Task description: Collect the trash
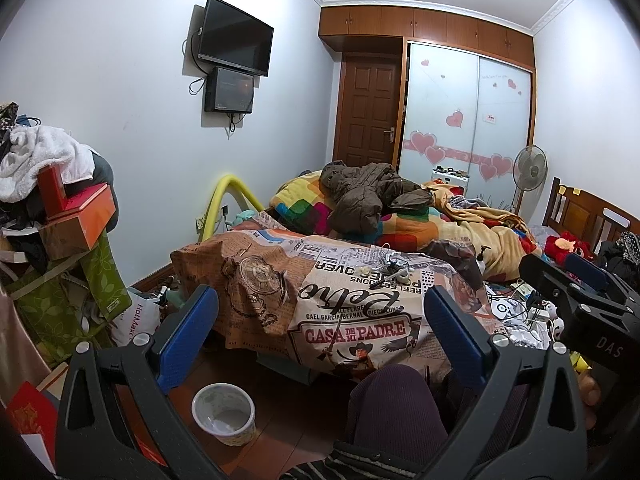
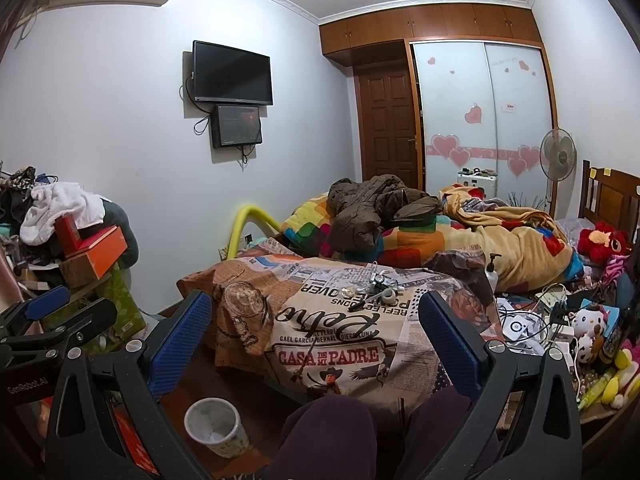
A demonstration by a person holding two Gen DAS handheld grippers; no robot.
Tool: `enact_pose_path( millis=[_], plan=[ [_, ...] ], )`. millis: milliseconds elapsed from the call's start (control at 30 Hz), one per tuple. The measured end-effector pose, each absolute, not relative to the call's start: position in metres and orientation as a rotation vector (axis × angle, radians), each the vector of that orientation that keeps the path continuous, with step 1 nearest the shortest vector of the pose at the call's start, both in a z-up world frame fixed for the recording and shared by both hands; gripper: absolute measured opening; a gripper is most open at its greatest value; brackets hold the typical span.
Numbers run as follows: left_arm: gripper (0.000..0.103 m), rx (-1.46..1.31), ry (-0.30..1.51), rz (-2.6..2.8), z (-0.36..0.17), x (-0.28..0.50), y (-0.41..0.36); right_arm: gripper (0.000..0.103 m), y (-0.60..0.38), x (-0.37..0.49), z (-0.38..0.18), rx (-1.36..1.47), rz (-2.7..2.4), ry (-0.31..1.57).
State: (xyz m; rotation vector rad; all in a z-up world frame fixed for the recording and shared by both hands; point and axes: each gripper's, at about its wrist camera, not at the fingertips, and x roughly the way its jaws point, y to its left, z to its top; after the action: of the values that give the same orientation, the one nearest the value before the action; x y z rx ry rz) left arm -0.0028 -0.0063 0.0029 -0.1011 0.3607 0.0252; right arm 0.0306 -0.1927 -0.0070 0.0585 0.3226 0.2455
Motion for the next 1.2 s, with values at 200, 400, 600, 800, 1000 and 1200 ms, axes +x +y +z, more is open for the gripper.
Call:
enact_pose_path(
  millis=[200, 400, 600, 800, 1000, 1200],
  plan=[
    [0.103, -0.103, 0.361, 0.025, 0.003, -0.004, -0.008, 0.103, -0.193, 0.031, -0.007, 0.058, 0.246, 0.323],
    [0.103, -0.102, 0.362, 0.024, 0.002, -0.003, -0.008, 0.103, -0.193, 0.031, -0.007, 0.06, 0.246, 0.324],
    [0.103, -0.1, 0.362, 0.027, 0.002, -0.003, -0.008, 0.103, -0.194, 0.031, -0.007, 0.061, 0.247, 0.326],
    [0.103, -0.1, 0.363, 0.026, 0.002, -0.004, -0.009, 0.103, -0.196, 0.03, -0.007, 0.066, 0.246, 0.329],
    [0.103, -0.1, 0.363, 0.024, 0.003, -0.004, -0.008, 0.103, -0.197, 0.031, -0.008, 0.065, 0.244, 0.327],
    [0.103, -0.075, 0.361, 0.018, 0.0, 0.007, -0.015, 0.103, -0.201, 0.043, -0.011, 0.073, 0.231, 0.347]
  ],
)
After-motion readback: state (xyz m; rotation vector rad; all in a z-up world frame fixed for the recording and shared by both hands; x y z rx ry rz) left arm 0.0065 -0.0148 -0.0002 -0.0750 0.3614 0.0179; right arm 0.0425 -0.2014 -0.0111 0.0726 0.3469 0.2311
